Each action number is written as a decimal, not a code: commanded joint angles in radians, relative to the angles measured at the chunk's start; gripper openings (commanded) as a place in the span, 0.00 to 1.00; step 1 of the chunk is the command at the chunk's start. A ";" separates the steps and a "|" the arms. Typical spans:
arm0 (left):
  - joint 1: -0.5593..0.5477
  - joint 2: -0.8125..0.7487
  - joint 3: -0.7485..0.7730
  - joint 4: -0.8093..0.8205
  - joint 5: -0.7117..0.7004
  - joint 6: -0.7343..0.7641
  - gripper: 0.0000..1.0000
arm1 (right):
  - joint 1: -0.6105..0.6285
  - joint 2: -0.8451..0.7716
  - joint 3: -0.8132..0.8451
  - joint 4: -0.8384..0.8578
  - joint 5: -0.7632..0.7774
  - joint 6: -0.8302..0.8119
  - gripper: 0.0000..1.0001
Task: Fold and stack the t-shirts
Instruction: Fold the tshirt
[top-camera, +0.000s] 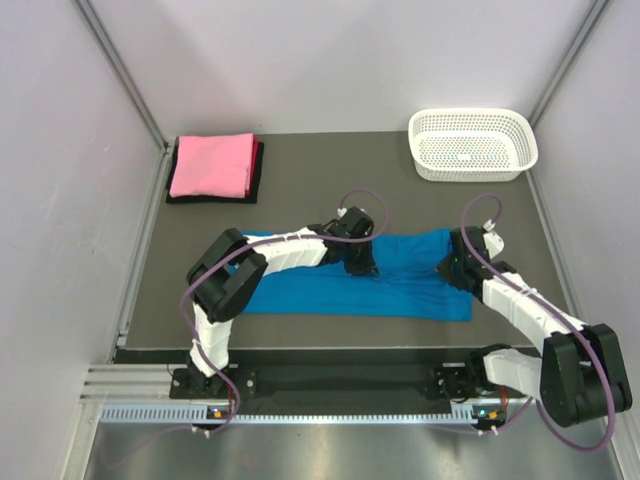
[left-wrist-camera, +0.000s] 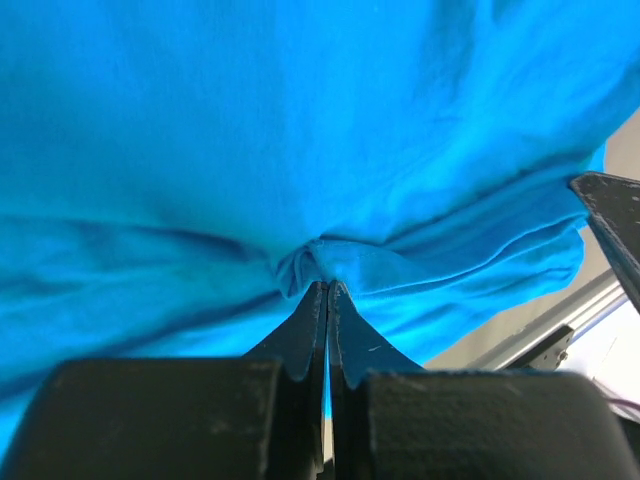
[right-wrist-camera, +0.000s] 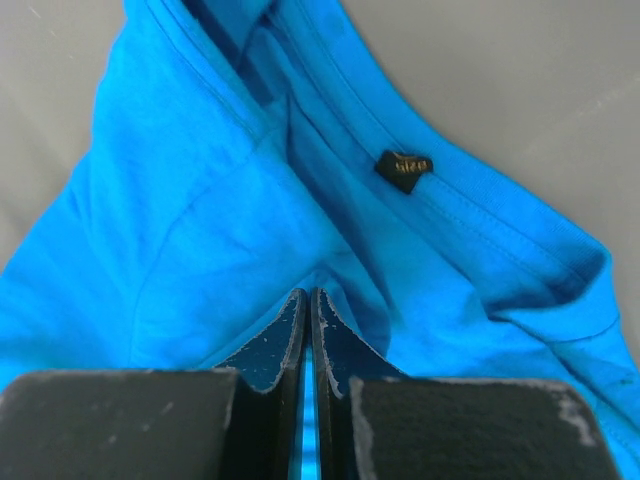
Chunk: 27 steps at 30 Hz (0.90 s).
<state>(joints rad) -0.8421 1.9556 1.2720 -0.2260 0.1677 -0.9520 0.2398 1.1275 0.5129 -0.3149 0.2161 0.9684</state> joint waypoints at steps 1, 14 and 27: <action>0.015 0.026 0.059 0.004 0.004 0.007 0.00 | -0.025 0.009 0.078 0.050 0.008 -0.033 0.00; 0.052 -0.003 0.119 -0.050 -0.057 0.068 0.32 | -0.054 0.055 0.145 0.030 -0.034 -0.098 0.16; -0.002 -0.109 0.007 0.045 -0.005 0.168 0.36 | -0.054 -0.040 0.170 -0.086 -0.086 -0.123 0.15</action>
<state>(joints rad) -0.8330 1.8545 1.3029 -0.2592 0.1116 -0.8146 0.1932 1.1049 0.6769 -0.4065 0.1619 0.8623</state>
